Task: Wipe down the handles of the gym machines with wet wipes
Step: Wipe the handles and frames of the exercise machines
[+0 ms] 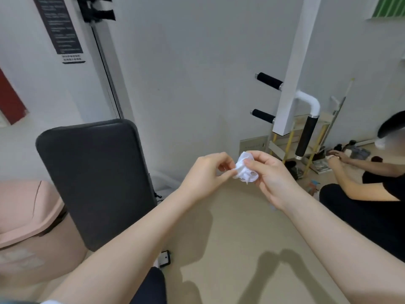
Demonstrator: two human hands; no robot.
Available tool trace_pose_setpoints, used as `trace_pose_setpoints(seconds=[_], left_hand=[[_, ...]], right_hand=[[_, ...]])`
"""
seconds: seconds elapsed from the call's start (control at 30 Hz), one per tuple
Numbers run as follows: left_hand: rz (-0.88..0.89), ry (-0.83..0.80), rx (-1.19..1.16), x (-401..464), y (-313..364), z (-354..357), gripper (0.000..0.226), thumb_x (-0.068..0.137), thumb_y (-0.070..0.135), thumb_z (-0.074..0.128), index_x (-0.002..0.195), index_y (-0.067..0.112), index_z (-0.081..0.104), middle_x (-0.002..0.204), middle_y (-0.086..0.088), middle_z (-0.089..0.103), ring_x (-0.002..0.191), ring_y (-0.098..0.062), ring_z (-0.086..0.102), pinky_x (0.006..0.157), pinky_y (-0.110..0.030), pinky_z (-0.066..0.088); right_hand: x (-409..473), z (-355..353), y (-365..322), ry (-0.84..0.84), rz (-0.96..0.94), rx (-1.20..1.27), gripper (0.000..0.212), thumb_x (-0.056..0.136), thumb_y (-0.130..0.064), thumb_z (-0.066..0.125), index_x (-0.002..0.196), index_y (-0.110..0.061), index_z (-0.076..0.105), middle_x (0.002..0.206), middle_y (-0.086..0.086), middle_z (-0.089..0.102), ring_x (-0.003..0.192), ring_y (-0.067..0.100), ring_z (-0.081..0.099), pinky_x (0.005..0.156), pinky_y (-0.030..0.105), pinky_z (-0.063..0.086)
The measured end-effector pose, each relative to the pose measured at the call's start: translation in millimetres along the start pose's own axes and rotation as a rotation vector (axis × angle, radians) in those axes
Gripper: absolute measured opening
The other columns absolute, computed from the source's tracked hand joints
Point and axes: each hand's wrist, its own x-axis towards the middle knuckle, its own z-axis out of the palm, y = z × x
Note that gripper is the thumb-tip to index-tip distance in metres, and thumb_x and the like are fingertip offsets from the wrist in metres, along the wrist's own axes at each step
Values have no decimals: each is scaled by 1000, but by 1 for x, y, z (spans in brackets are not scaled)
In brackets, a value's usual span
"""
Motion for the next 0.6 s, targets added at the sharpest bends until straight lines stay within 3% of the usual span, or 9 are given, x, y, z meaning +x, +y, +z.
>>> trace_pose_setpoints(seconds=[0.2,0.33,0.5,0.6], left_hand=[[-59,196,-24,71,0,58,19,93,18,52,110,13,60,105,10,62,85,0,54,77,-9,40],[-200,220,-90,119,7,116,23,93,13,47,114,17,57,106,15,60,92,-6,57,74,-2,39],[-263,163,-14,194,35,188,34,93,15,46,126,19,47,106,12,56,89,-10,56,72,-13,42],[-331,138,34,242,55,226,35,93,15,46,128,17,44,106,2,60,74,0,53,63,-7,38]], right_hand=[[70,-68,-13,4,-71,96,16,91,-2,50,87,-12,61,70,1,59,57,6,55,58,19,42],[107,-131,-16,6,-177,-16,15,90,-5,54,86,-17,62,76,0,58,70,12,52,66,23,43],[166,-215,-43,-121,-235,-32,18,89,-4,56,82,-20,59,69,-9,60,69,9,57,71,26,46],[200,-265,-63,-298,-200,-31,17,84,-6,63,77,-22,61,65,-10,61,67,10,58,70,27,47]])
